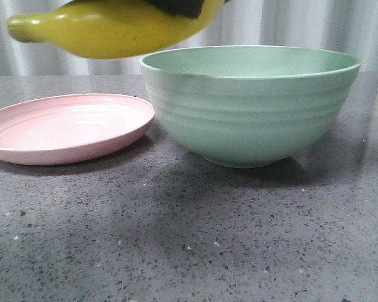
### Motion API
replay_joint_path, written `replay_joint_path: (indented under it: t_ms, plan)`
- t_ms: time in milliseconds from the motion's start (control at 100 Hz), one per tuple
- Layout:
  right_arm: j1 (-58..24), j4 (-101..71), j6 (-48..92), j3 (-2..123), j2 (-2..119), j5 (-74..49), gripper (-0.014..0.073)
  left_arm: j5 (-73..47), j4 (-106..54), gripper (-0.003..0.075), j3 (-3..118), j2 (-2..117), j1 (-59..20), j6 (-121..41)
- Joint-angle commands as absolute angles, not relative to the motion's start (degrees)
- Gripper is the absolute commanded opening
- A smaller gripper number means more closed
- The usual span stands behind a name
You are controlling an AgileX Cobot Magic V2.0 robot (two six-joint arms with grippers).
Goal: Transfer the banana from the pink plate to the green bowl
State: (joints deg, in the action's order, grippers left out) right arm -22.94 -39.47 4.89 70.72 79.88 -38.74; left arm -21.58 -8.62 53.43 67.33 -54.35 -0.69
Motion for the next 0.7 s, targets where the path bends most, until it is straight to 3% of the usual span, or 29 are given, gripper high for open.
replay_joint_path:
  t_ms: [0,230,690]
  plan:
    - [-22.8,-34.4,7.1,74.6,77.9,-36.1,-0.0035,-16.8,-8.4,0.0305,56.2,64.8,-54.8,-0.8]
    - [-22.5,-21.4,7.1,76.6,77.9,-30.6,-0.0035,-16.7,-8.4,0.0305,56.2,63.5,-54.8,-0.8]
    - [-17.8,-17.5,7.1,76.4,79.2,-29.4,-0.0035,-15.8,-8.4,0.0305,56.2,63.5,-54.8,-0.8]
